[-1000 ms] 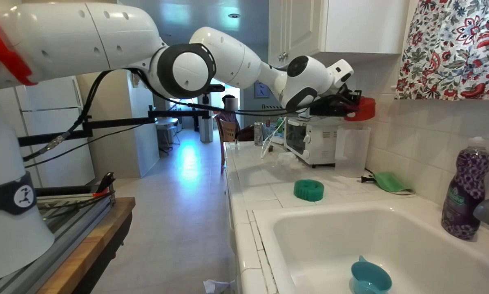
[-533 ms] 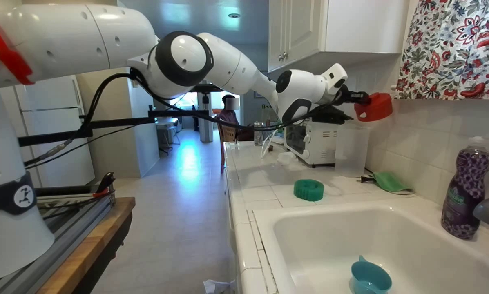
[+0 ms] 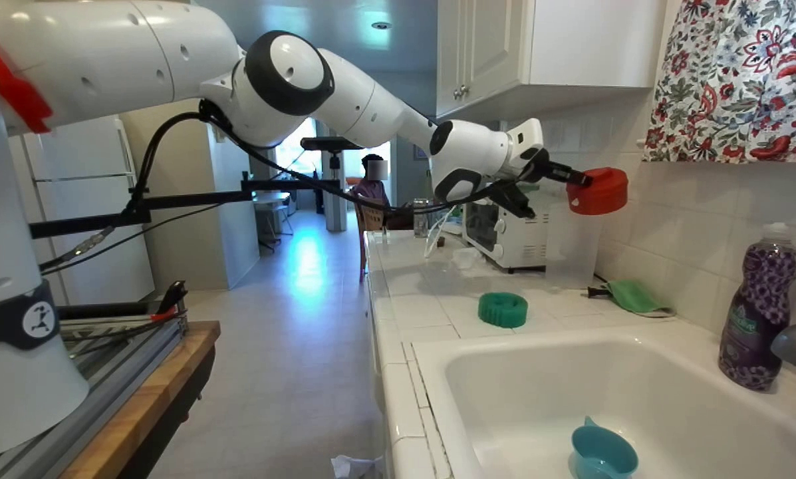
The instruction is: Remove the red lid from the clear jug.
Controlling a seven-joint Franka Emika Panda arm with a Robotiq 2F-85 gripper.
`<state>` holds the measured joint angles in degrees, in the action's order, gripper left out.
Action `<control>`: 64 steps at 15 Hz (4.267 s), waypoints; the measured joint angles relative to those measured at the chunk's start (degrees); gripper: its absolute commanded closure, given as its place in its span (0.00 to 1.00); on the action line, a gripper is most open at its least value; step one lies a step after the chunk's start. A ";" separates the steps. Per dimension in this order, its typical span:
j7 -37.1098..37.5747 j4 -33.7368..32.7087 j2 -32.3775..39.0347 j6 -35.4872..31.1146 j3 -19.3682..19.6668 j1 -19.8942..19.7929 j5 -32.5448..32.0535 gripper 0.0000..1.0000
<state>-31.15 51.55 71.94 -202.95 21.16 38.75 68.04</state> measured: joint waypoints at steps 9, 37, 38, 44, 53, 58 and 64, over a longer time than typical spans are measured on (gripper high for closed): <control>-2.16 11.55 -6.02 -1.64 3.73 4.22 20.70 0.93; -38.19 20.98 -11.99 1.93 -18.96 -9.99 32.89 0.31; -39.61 20.37 -11.98 1.90 -20.11 -10.68 32.89 0.23; -44.19 15.90 -11.92 3.47 -24.92 -13.19 32.71 0.00; -34.49 7.51 -12.69 2.96 -26.49 -12.97 31.79 0.00; -28.82 7.67 -11.83 2.51 -26.41 -13.96 36.37 0.00; -15.29 8.87 -11.73 -0.11 -24.63 -13.18 37.67 0.00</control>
<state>-46.44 60.43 60.21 -203.07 -3.47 25.57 105.71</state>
